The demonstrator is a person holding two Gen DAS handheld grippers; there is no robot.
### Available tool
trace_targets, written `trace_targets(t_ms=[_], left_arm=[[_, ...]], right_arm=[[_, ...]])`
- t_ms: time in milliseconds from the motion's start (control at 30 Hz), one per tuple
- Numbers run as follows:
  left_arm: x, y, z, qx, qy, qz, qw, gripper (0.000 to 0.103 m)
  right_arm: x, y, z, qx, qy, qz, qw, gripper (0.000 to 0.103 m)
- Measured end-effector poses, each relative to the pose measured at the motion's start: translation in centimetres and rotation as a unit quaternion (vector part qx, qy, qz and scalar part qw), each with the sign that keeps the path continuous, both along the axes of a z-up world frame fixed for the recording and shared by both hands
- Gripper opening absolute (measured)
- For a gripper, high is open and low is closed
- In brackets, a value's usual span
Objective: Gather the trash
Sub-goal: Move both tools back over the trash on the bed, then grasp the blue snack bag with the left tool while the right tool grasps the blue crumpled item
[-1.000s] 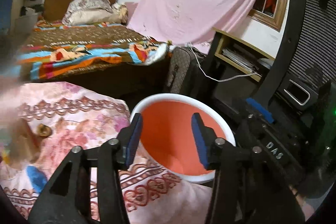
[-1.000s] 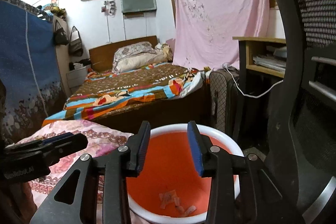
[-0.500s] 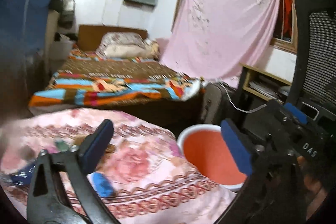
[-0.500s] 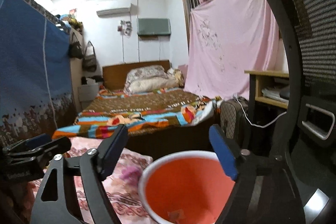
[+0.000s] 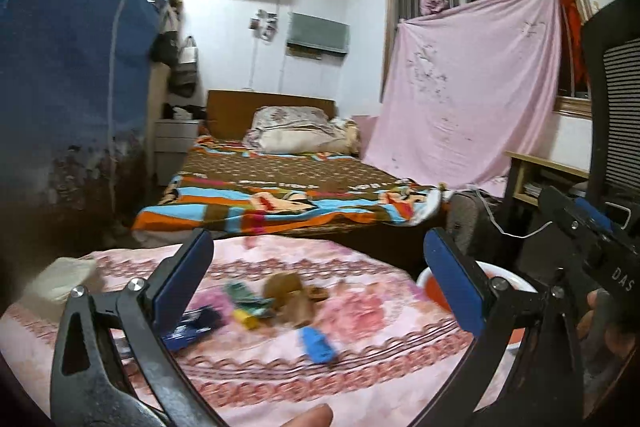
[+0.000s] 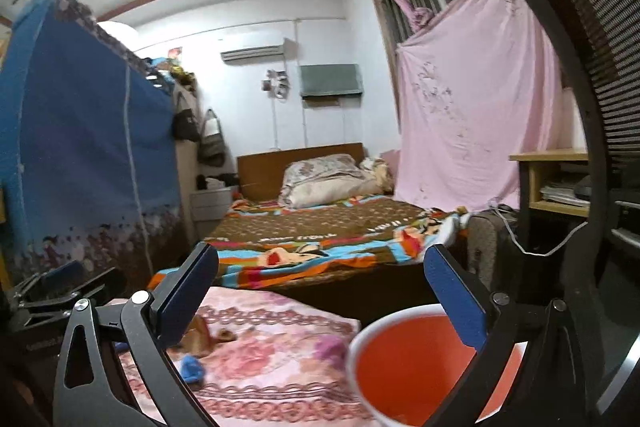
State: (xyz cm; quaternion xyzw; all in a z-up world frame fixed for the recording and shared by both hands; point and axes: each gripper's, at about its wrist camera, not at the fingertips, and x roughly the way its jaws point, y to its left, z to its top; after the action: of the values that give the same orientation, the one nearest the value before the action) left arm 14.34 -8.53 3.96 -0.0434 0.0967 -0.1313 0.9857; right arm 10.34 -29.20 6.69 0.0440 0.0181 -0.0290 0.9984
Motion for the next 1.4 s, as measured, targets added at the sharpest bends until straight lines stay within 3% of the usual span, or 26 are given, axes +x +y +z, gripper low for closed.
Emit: trace_targets(t_ms=[300,633,767,867,1100,1267,1400], left_arm=[[-1.8,4.9,-0.8,0.007,-0.016,0.059,0.9981,0.092],[-2.1,8.4,-2.0,0.043,-0.009,0.086,0.9954,0.092],[-1.1,9.8,-2.7,0.064,0.018,0.077,0.9948,0.092],[0.2,10.5,-3.8,0.076,0.063,0.074,0.9924,0.091],[1.9,11.9,-5.1,0.048,0.122,0.07,0.9888,0.088],[3.7,12.2,-5.6,0.061,0.154,0.045,0.9851,0.082],[5.6,12.2,-6.5,0.063,0.197,0.018,0.9781,0.072]], right_arm=[[-0.3,5.4,-1.2,-0.023,-0.019,0.049,0.998,0.103],[1.2,9.3,-2.4,-0.025,-0.006,0.093,0.995,0.103],[3.4,10.9,-3.7,-0.037,0.058,0.103,0.992,0.103],[4.8,11.5,-4.8,-0.039,0.107,0.114,0.987,0.103],[7.0,12.3,-5.9,-0.053,0.177,0.121,0.975,0.102],[9.0,12.7,-7.0,-0.058,0.234,0.122,0.963,0.084],[10.1,12.9,-7.8,-0.058,0.271,0.125,0.953,0.078]])
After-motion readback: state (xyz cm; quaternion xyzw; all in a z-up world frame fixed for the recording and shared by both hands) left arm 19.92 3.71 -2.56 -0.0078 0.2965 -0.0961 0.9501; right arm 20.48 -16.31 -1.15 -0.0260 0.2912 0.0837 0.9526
